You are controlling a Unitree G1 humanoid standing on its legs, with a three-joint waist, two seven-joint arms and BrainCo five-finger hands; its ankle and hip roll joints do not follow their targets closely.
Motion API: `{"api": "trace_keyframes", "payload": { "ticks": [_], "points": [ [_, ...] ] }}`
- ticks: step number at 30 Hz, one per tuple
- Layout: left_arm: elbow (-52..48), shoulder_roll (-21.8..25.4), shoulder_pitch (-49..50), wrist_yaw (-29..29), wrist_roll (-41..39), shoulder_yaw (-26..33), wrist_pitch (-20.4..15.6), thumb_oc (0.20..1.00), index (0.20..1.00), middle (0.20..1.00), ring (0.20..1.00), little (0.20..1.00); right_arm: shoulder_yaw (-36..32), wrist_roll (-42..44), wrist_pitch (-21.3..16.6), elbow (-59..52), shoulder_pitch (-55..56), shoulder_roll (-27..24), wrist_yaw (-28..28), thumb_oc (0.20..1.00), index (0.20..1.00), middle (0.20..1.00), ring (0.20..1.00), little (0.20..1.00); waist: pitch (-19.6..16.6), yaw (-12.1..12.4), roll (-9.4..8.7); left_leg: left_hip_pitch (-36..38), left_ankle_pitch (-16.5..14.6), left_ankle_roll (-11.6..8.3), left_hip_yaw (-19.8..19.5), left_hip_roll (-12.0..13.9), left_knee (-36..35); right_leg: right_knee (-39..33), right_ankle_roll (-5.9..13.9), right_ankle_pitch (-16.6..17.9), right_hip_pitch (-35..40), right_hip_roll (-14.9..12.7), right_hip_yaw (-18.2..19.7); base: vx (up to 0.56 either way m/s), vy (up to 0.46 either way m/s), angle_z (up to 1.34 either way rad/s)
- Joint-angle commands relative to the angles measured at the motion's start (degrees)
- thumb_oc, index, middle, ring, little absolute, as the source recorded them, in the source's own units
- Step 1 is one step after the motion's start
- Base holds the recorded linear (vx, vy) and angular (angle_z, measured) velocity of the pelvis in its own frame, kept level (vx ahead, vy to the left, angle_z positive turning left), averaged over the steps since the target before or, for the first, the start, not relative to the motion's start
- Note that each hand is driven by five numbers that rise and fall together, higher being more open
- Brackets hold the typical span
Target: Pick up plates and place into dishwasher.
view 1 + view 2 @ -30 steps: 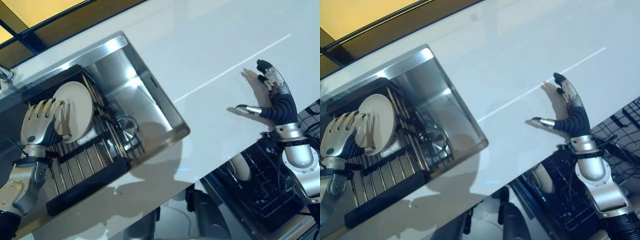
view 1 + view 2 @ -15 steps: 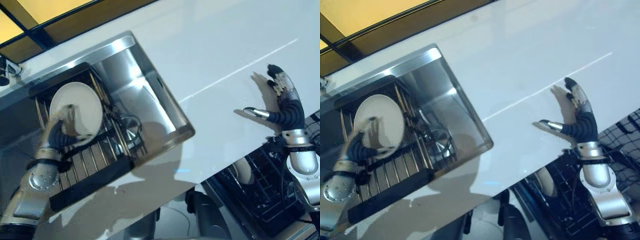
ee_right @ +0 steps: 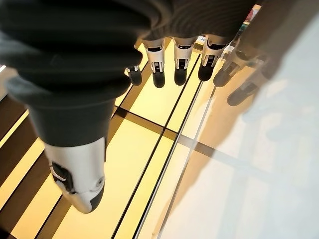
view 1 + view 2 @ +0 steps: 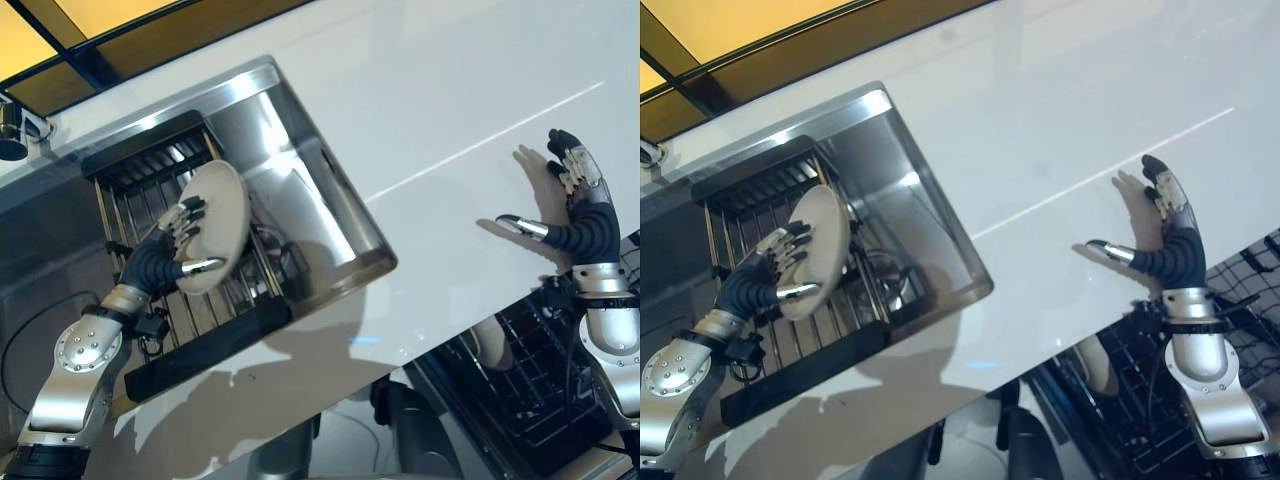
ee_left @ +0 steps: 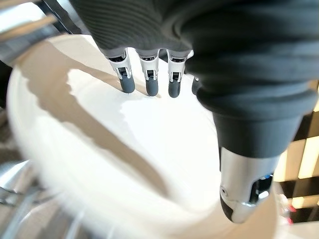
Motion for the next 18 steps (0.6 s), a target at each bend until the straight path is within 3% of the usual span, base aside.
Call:
{"api": "trace_keyframes", "payload": {
  "ticks": [1, 8, 10, 12, 18],
  "points": [
    [-3.5, 2.0, 0.9, -1.5, -0.9, -2.7, 0.8, 1.000, 1.000, 1.000, 1.000, 1.000, 5.6, -0.7, 2.0, 4.0, 0.8, -0.3, 0.4, 1.000, 1.000, 1.000, 1.000, 1.000, 0.6, 0.9, -1.10, -2.5, -2.6, 4.98, -0.4, -4.7, 3.6, -10.0, 5.94, 2.5, 6.2, -0.5, -1.2, 0.00, 0.000, 0.00],
    [-3.3, 2.3, 2.5, -1.0, 1.0, -1.3, 0.8, 1.000, 1.000, 1.000, 1.000, 1.000, 5.1, -0.8, 0.9, 4.5, 2.2, -0.2, 0.0, 1.000, 1.000, 1.000, 1.000, 1.000, 0.4, 1.1, -1.04, -2.5, -2.3, 5.09, -0.5, -4.7, 3.2, -10.4, 5.87, 2.7, 6.3, -0.6, -1.4, 0.00, 0.000, 0.00],
    [-2.9, 2.7, 2.9, 3.8, 7.9, -0.9, 0.7, 1.000, 1.000, 1.000, 1.000, 1.000, 5.2, -0.9, 0.3, 4.9, 2.4, -0.2, 0.0, 1.000, 1.000, 1.000, 1.000, 1.000, 0.4, 1.2, -0.93, -2.3, -2.3, 5.04, -0.4, -4.6, 3.1, -10.5, 5.79, 2.7, 6.5, -0.6, -1.6, 0.00, 0.000, 0.00],
    [-1.4, 4.4, 3.4, 12.9, 18.8, 0.1, 2.2, 1.000, 1.000, 1.000, 1.000, 1.000, 5.4, -0.5, 0.3, 5.1, 2.3, -0.5, -0.2, 1.000, 1.000, 1.000, 1.000, 1.000, 0.3, 1.4, -0.80, -2.1, -2.2, 5.04, -0.8, -4.7, 3.0, -10.5, 5.75, 2.5, 6.9, -0.7, -1.7, 0.00, 0.000, 0.00],
    [1.7, 3.1, 7.8, 16.9, 18.5, 7.1, 3.0, 1.000, 1.000, 1.000, 1.000, 1.000, 3.9, -0.5, 1.0, 4.1, 4.4, 0.0, 0.0, 1.000, 1.000, 1.000, 1.000, 1.000, -0.8, 2.3, -0.62, -1.8, -2.2, 4.81, -1.3, -4.8, 2.8, -10.4, 5.33, 1.8, 7.3, -1.0, -2.4, 0.00, 0.004, 0.01]
  ]
}}
